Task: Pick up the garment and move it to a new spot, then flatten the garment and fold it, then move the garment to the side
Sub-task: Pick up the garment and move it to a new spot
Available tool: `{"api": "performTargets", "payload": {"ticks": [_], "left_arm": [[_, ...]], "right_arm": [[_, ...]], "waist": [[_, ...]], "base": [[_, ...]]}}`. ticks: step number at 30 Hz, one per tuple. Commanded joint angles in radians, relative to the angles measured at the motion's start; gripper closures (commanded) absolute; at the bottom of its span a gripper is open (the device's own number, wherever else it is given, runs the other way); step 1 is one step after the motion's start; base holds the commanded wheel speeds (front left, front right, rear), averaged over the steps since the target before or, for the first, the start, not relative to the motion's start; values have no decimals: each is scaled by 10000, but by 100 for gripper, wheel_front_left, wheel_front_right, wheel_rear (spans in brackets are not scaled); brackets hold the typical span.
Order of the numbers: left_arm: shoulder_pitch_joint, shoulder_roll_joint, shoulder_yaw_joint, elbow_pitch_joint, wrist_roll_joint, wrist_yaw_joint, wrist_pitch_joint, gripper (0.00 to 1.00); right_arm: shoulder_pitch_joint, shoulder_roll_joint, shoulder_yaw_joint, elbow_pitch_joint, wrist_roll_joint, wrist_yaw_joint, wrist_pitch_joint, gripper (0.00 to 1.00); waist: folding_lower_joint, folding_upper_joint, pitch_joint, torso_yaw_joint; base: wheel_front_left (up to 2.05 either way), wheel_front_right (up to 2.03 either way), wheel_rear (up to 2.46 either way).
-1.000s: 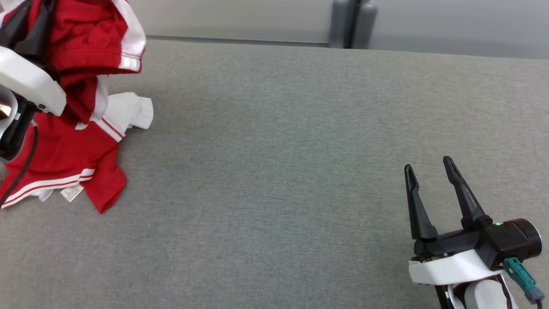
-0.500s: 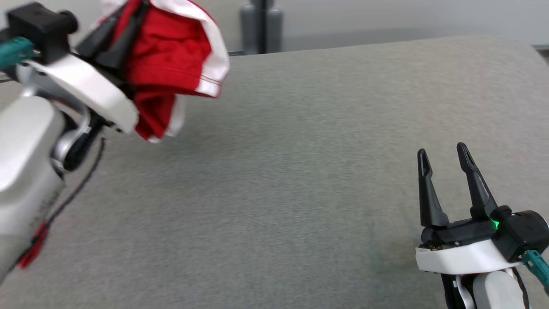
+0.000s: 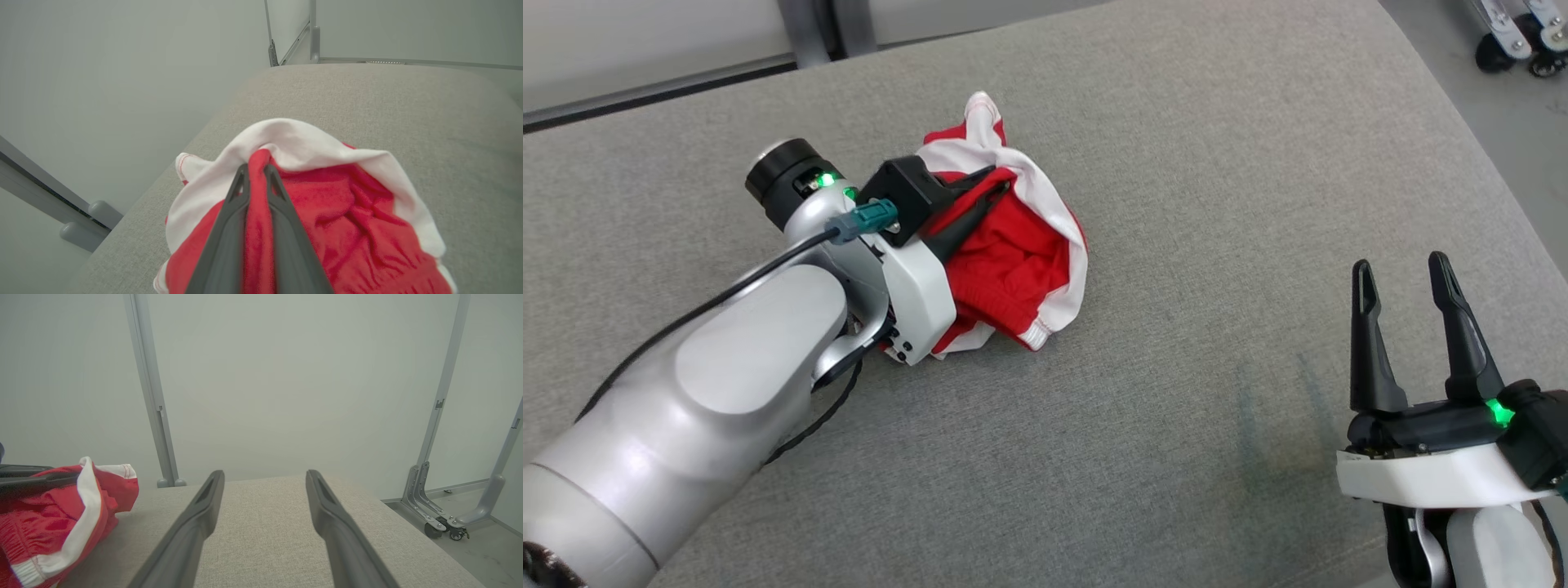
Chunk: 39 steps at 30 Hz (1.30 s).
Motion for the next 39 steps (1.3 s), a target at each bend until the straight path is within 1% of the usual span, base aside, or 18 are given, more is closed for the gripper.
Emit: {"api": "performTargets", "payload": {"ticks": [1,6,8,9,12,15,17,23,29,33,35,36,39], "left_arm": [[-86,-127,-139,367,62,-43,-97,100],[238,-922,-638,1886,204,-148,-579,100],[296,-1266,-742,2358,244,-177,-812,48],[322,-1445,-752,2554,278,-183,-955,0],[455,-1906,-548,2863,302,-140,-1282,0],[640,-2201,45,2580,278,85,-1364,0],[1035,-2222,669,2012,395,324,-1369,0],[3063,-1983,2545,317,919,1066,-1369,0],[5542,-2038,4536,-965,1336,1761,-1356,0],[7233,-2202,6032,-1788,1910,2153,-1352,0],[8062,-2392,6822,-2314,2272,2221,-1352,0],[8062,-2392,6822,-2314,2272,2221,-1352,0],[9192,-2674,7892,-3053,2943,2161,-1351,0]], "right_arm": [[-192,-4,-15,-69,70,-3,-10,0],[-347,-5,12,-223,143,-3,-10,0],[-333,-4,29,-234,66,-3,-10,0],[-320,-5,32,-240,36,-3,-10,0],[-233,-7,25,-193,-99,-3,-10,0],[-122,-8,26,-133,-224,-3,-10,0],[-72,-8,69,-93,-296,-3,-10,0],[275,-16,220,82,-578,-3,-10,0],[692,-14,360,220,-744,-3,-10,0],[1098,-10,603,423,-821,-3,-10,0],[1329,-14,654,479,-873,-3,-10,0],[1329,-14,654,479,-873,-3,-10,0],[1645,-11,529,495,-893,-3,-10,0]], "waist": [[0,0,535,-439],[0,0,966,-600],[0,0,1007,-528],[0,0,992,-465],[0,0,807,-170],[0,0,443,256],[0,0,140,580],[0,0,-937,1701],[0,0,-1963,2638],[0,0,-2582,3054],[0,0,-2829,3200],[0,0,-2829,3200],[0,0,-3123,3393]], "base": [[0,0,0],[0,0,0],[0,0,0],[0,0,0],[0,0,0],[0,0,0],[0,0,0],[0,0,0],[0,0,0],[0,0,0],[0,0,0],[0,0,0],[0,0,0]]}}
